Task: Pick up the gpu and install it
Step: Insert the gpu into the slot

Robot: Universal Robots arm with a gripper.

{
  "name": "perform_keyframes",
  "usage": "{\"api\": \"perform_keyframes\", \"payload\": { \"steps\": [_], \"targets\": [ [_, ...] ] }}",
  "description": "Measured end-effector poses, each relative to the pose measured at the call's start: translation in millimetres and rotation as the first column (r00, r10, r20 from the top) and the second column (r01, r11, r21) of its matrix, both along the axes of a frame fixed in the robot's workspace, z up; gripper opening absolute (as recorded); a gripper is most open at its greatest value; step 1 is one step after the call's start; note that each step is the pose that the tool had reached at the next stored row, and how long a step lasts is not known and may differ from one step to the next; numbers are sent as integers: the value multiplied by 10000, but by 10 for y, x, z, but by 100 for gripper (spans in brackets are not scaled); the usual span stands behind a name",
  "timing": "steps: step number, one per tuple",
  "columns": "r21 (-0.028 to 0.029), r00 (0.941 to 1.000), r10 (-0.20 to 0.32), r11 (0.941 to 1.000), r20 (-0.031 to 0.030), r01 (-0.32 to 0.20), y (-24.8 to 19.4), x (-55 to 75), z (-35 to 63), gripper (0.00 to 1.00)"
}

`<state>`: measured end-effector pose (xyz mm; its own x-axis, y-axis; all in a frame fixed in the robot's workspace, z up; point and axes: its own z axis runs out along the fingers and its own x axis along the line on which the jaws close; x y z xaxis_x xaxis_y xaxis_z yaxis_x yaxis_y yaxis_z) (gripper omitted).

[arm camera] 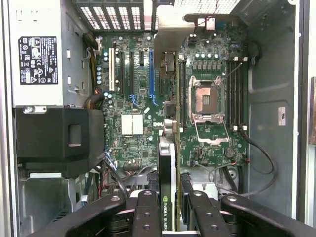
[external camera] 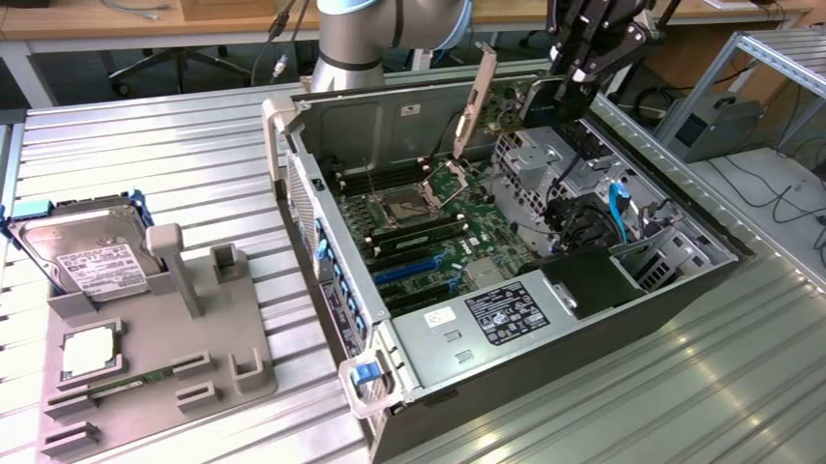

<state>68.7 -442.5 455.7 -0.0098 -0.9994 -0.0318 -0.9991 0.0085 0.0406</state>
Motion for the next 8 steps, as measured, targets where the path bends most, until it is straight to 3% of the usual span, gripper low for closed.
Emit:
{"api": "perform_keyframes", "payload": {
  "steps": [4, 8],
  "targets": [
    [1, 10000, 0, 10000, 0, 0, 0, 0, -2, 27],
    [0, 10000, -1, 10000, 0, 1, 1, -7, -65, 27]
  ]
}}
